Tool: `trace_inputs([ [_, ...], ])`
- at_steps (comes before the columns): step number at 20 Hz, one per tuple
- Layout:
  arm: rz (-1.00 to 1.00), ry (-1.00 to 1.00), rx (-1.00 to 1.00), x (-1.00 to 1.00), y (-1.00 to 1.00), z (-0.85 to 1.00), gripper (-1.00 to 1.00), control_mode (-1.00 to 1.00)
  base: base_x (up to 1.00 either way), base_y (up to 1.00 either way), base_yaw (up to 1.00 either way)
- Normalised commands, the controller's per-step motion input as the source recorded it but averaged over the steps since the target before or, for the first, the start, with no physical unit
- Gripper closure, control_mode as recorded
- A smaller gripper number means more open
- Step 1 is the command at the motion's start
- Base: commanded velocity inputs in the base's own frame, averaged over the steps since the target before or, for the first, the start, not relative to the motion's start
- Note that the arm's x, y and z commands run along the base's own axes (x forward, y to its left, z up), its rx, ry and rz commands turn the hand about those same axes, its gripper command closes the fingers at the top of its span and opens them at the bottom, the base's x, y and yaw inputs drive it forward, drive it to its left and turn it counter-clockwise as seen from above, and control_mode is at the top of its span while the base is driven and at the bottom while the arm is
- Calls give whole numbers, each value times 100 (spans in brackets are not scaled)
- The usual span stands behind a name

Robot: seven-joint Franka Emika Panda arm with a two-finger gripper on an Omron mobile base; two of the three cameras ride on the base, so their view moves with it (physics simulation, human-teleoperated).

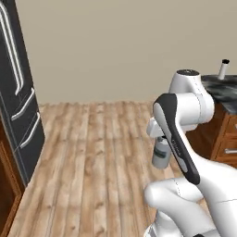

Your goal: Move the drinks to the dining counter.

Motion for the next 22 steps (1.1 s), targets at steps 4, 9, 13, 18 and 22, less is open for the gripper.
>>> trace_inputs([
  [4,0,0,0,0,0,0,100,100,83,0,-57],
  [9,0,0,0,0,0,0,100,100,99,33,-47],
  [13,0,0,0,0,0,0,100,100,100,48,-42],
  [18,0,0,0,0,0,0,100,100,100,51,-42],
  [22,0,0,0,0,0,0,100,100,100,52,-49],
])
